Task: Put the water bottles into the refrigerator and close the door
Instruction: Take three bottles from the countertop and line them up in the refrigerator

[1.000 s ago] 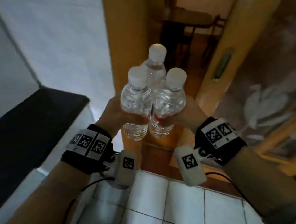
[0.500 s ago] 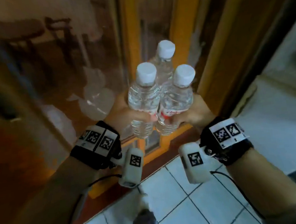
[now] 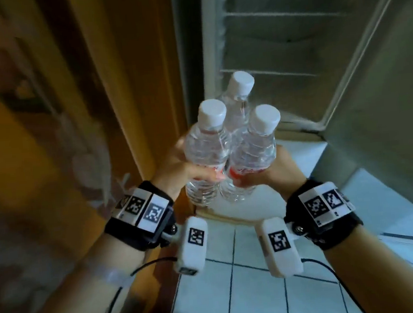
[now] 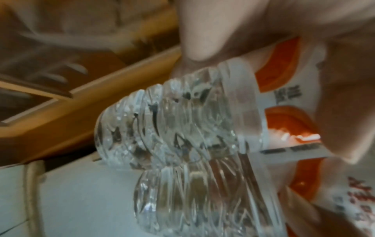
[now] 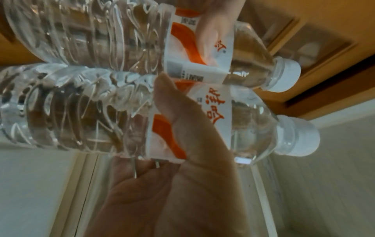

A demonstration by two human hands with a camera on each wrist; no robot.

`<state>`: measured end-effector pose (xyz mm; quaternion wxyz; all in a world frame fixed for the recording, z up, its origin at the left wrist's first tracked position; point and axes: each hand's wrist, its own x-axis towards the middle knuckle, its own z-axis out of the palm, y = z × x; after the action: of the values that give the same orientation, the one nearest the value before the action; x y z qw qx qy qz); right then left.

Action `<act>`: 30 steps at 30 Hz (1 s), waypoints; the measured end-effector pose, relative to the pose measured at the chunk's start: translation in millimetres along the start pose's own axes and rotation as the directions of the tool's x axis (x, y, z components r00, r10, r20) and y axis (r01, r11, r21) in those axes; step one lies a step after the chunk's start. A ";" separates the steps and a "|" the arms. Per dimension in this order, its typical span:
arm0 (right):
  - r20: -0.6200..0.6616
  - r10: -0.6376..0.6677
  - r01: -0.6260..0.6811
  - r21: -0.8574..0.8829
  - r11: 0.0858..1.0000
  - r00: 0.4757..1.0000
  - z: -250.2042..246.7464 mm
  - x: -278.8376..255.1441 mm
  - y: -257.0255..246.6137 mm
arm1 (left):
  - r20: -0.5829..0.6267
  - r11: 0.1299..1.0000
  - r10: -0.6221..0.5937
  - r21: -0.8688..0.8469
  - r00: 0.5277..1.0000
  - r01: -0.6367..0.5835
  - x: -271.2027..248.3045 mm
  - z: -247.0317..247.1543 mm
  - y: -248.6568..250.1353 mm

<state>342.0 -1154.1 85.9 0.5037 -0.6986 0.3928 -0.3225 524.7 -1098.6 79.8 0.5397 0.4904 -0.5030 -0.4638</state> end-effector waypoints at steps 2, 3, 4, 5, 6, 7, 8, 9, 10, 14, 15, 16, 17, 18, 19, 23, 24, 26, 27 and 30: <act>-0.064 0.004 -0.005 -0.023 1.000 0.998 -29.3 32.5 10.9 | 0.108 1.000 0.020 -0.010 0.994 -0.019 56.1 12.0 -2.4; -0.093 0.001 -0.004 -0.030 1.000 0.996 -44.5 50.6 16.2 | 0.147 0.999 0.031 -0.018 0.989 -0.028 83.8 17.2 -4.7; -0.118 -0.011 0.007 -0.036 0.999 0.993 -60.0 69.4 20.4 | 0.170 0.999 0.045 -0.025 0.984 -0.042 111.2 21.9 -6.0; -0.139 -0.025 0.018 -0.049 0.999 0.990 -75.8 87.6 22.7 | 0.179 0.998 0.059 -0.026 0.982 -0.056 137.7 27.6 -5.4; -0.159 -0.041 0.032 -0.061 0.998 0.986 -92.3 105.4 23.9 | 0.189 0.997 0.070 -0.028 0.980 -0.066 164.1 33.6 -3.4; -0.183 -0.050 0.039 -0.067 0.997 0.982 -109.2 122.8 23.5 | 0.204 0.997 0.082 -0.030 0.976 -0.077 190.2 40.1 0.9; -0.195 -0.057 0.045 -0.064 0.997 0.979 -125.0 138.5 22.2 | 0.220 0.996 0.091 -0.031 0.971 -0.086 214.4 46.0 5.7; -0.204 -0.073 0.061 -0.065 0.996 0.976 -139.8 154.4 19.4 | 0.233 0.994 0.105 -0.034 0.967 -0.100 237.9 51.3 11.4; -0.218 -0.105 0.091 -0.076 0.993 0.970 -154.9 170.9 16.6 | 0.239 0.992 0.126 -0.036 0.963 -0.121 262.0 55.4 17.3; -0.292 -0.230 0.205 -0.114 0.972 0.928 -203.4 243.8 -5.1 | 0.260 0.971 0.238 -0.065 0.936 -0.229 351.8 63.3 47.9; -0.304 -0.260 0.241 -0.099 0.966 0.917 -212.9 262.8 -9.6 | 0.268 0.964 0.265 -0.059 0.926 -0.258 372.8 62.7 57.6; -0.319 -0.289 0.277 -0.084 0.957 0.902 -222.2 281.1 -13.6 | 0.275 0.955 0.295 -0.049 0.915 -0.293 392.8 61.4 67.0; -0.336 -0.318 0.309 -0.080 0.948 0.887 -231.1 298.4 -18.8 | 0.281 0.943 0.329 -0.040 0.901 -0.332 412.3 60.2 76.3; -0.352 -0.348 0.338 -0.092 0.937 0.869 -239.5 314.9 -23.2 | 0.292 0.927 0.367 -0.035 0.883 -0.373 431.2 59.1 85.4; -0.363 -0.380 0.365 -0.113 0.924 0.851 -248.7 331.1 -28.9 | 0.304 0.909 0.404 -0.033 0.863 -0.415 450.7 58.7 94.3; -0.420 -0.444 0.423 -0.147 0.894 0.791 -286.5 384.2 -54.1 | 0.313 0.866 0.487 -0.052 0.815 -0.497 521.9 64.4 128.5; -0.426 -0.460 0.436 -0.160 0.886 0.779 -296.8 396.8 -58.3 | 0.326 0.864 0.491 -0.063 0.808 -0.500 539.3 67.7 134.9; -0.459 -0.458 0.424 -0.181 0.887 0.761 -316.5 420.1 -62.0 | 0.353 0.869 0.484 -0.083 0.801 -0.488 571.3 75.7 142.9; -0.478 -0.457 0.423 -0.183 0.887 0.750 -327.2 431.0 -62.2 | 0.362 0.869 0.483 -0.088 0.797 -0.487 586.7 80.3 145.1; -0.500 -0.460 0.438 -0.171 0.883 0.734 -356.9 458.5 -55.7 | 0.375 0.870 0.478 -0.076 0.794 -0.487 624.3 96.2 146.8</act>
<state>274.1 -1705.2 265.9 0.2690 -0.6670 0.3418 -0.6049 469.6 -1712.2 282.2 0.5252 0.2527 -0.7123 -0.3912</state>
